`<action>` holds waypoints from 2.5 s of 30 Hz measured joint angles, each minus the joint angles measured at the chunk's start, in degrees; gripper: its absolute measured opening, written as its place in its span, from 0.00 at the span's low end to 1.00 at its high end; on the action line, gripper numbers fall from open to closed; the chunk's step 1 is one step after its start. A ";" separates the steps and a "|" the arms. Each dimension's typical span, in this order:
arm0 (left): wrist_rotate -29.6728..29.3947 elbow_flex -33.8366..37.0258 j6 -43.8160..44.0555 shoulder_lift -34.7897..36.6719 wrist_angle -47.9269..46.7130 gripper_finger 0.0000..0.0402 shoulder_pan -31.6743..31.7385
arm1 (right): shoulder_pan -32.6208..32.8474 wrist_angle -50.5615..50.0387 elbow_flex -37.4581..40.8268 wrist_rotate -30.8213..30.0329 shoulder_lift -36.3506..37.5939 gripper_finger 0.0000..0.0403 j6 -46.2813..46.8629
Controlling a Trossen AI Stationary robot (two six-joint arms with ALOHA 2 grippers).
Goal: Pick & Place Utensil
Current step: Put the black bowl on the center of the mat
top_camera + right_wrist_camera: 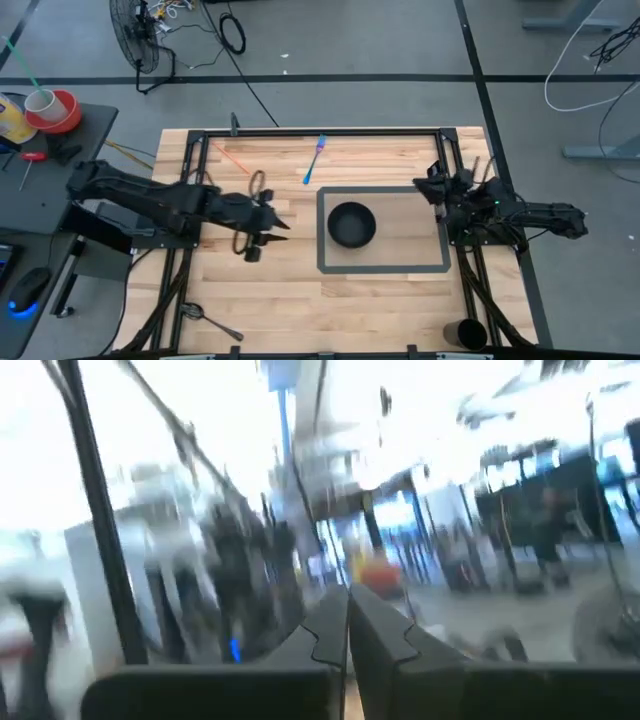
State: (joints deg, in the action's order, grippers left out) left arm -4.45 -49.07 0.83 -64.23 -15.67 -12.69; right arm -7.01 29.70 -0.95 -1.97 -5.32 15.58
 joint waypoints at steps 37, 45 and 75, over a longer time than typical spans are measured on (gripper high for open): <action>-2.99 8.47 0.02 8.77 0.01 0.33 -0.37 | 27.39 -57.59 -59.84 -13.04 -86.68 0.39 3.46; -2.99 8.47 -0.03 8.75 0.28 0.33 -0.37 | 25.66 -58.72 -59.95 -10.94 -90.40 0.37 3.00; -7.34 8.45 -0.10 8.75 -0.87 0.33 -0.35 | 25.96 -65.85 -59.93 -12.75 -85.49 0.03 6.60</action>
State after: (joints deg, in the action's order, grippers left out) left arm -11.79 -40.62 0.73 -55.48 -16.53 -13.04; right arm 18.95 -36.15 -60.88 -14.72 -90.81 22.18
